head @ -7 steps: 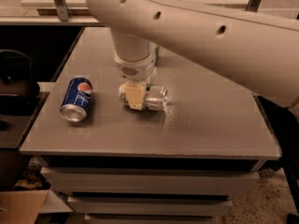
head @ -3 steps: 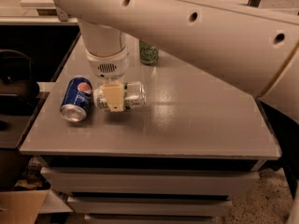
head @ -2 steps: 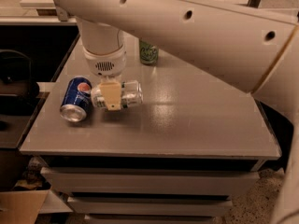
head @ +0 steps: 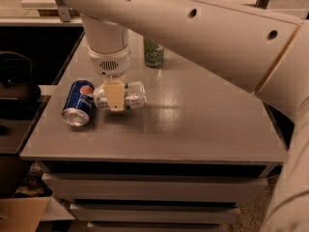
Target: Move 7up can near pepsi can
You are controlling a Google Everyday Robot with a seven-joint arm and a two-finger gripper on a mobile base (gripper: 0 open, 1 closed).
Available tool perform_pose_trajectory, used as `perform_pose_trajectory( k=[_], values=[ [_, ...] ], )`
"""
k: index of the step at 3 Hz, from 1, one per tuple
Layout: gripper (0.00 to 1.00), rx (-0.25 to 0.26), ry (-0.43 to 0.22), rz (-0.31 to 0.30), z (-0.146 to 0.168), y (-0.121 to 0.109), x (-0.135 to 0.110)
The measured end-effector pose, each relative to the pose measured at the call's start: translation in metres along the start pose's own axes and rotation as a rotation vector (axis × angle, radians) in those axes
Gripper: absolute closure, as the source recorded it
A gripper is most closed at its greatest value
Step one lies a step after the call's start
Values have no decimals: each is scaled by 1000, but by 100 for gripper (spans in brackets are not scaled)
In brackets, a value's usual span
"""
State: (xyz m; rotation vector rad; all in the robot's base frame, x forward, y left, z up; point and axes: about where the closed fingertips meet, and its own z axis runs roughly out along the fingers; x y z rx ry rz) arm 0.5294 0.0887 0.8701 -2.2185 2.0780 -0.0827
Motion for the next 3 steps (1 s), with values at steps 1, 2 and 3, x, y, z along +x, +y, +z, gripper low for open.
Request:
perform_pose_trajectory(
  k=[1, 2, 3],
  values=[
    [36, -5, 1, -1, 2, -2, 2],
    [12, -10, 8, -5, 4, -3, 2],
    [0, -15, 12, -11, 6, -3, 1]
  ],
)
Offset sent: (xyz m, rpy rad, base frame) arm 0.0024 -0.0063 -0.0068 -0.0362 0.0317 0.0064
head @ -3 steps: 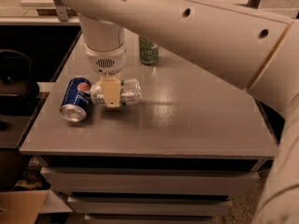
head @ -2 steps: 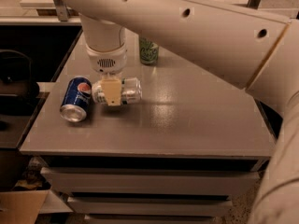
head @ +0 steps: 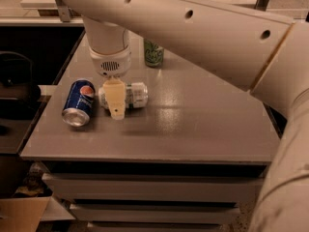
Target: Move 7up can near pepsi can
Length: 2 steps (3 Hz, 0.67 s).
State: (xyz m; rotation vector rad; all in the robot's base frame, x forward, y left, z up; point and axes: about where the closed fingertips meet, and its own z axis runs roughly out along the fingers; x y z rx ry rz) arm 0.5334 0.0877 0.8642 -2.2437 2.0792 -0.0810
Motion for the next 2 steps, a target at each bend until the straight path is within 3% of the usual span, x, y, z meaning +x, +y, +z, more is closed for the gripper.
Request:
perform_pose_trajectory(
  k=[2],
  values=[
    [0, -12, 0, -5, 4, 0, 0]
  ],
)
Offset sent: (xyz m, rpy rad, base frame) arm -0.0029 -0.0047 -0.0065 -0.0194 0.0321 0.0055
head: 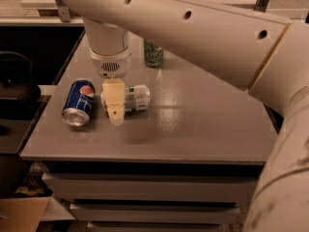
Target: Move 7up can near pepsi can
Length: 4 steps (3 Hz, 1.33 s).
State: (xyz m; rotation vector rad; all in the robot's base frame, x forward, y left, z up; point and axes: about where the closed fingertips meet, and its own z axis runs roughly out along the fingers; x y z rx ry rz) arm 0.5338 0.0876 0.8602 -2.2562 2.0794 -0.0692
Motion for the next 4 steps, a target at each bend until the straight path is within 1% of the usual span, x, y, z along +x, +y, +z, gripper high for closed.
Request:
perform_pose_trajectory(
  k=[2, 4],
  values=[
    [0, 9, -11, -3, -20, 1, 11],
    [0, 39, -23, -13, -46, 6, 15]
  ],
)
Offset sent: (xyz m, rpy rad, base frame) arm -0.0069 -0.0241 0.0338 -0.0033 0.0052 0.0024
